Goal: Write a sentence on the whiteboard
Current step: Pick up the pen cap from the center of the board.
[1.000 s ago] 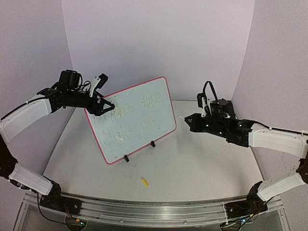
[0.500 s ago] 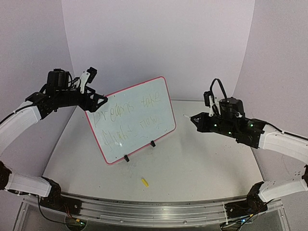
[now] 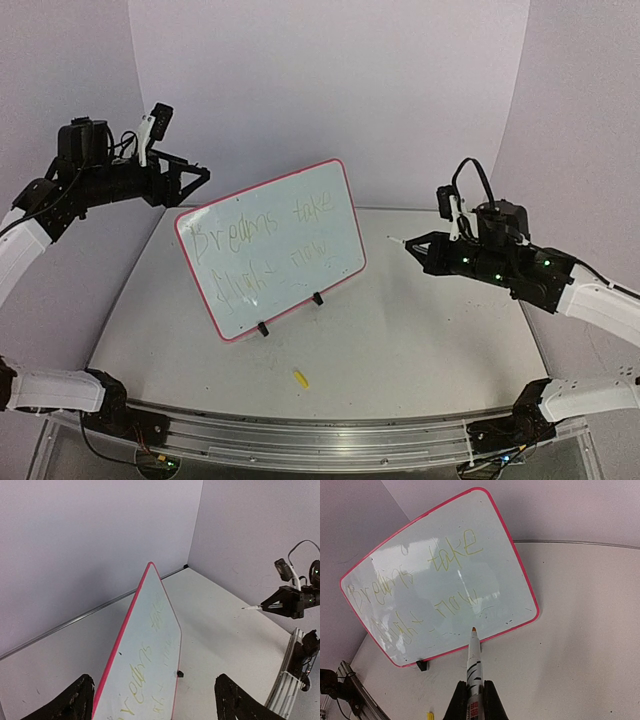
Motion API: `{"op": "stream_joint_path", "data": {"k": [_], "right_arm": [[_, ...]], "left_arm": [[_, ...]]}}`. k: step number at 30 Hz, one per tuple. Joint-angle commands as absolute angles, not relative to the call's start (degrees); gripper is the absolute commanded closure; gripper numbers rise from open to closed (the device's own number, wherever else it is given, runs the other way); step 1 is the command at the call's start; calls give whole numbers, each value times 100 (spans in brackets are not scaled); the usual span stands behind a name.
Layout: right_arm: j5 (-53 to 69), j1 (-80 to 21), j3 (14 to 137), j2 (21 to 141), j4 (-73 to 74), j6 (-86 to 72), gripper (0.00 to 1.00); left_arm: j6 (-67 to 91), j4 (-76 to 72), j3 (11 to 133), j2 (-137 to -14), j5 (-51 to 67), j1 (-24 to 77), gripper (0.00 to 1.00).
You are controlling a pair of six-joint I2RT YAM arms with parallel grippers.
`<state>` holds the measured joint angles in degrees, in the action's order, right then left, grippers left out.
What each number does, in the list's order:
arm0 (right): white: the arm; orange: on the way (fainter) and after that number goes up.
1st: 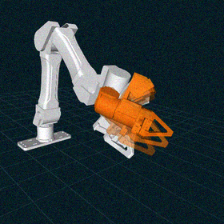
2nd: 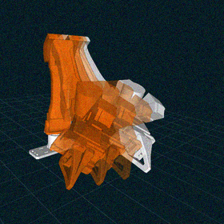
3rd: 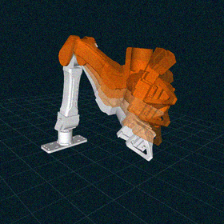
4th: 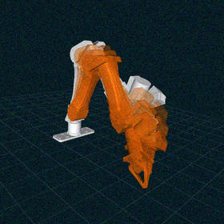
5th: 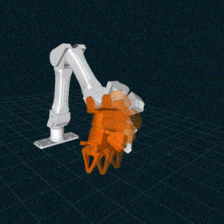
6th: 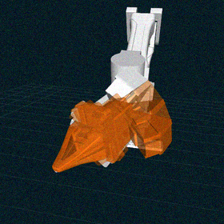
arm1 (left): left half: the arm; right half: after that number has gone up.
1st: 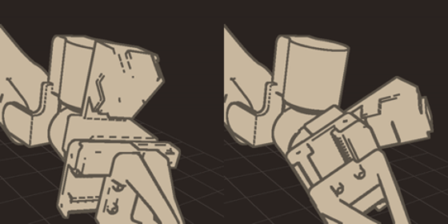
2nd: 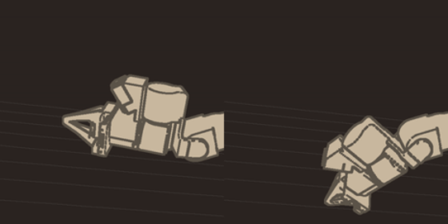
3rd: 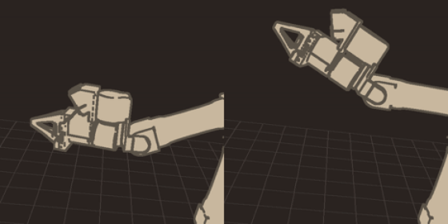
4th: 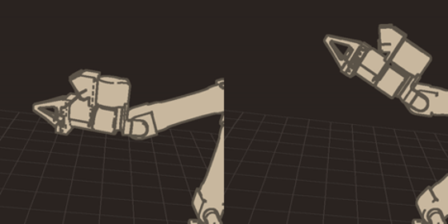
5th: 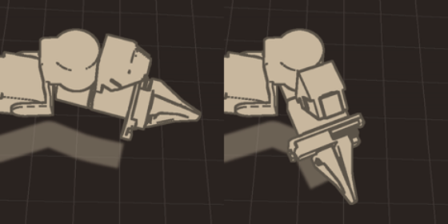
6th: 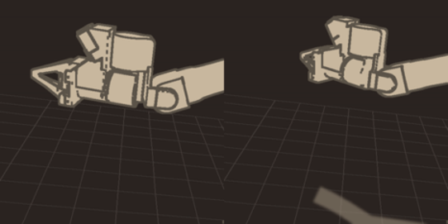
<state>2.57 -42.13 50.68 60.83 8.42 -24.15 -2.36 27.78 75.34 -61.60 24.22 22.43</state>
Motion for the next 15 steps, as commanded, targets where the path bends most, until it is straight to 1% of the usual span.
{"op": "stream_joint_path", "data": {"k": [1,6,12,15], "right_arm": [[783,-4201,5122,5926,1041,-2496,100],[1172,-4198,5109,5966,1166,-2565,100],[1958,-4201,5115,6220,1249,-2703,100],[2107,-4204,5078,6255,1428,-2781,100]], "left_arm": [[399,2979,7341,-5819,3026,2404,19],[414,3245,7206,-5907,2993,2877,20],[82,3224,6811,-6285,2794,4113,22],[-204,3099,6420,-6626,2661,4776,21]]}}
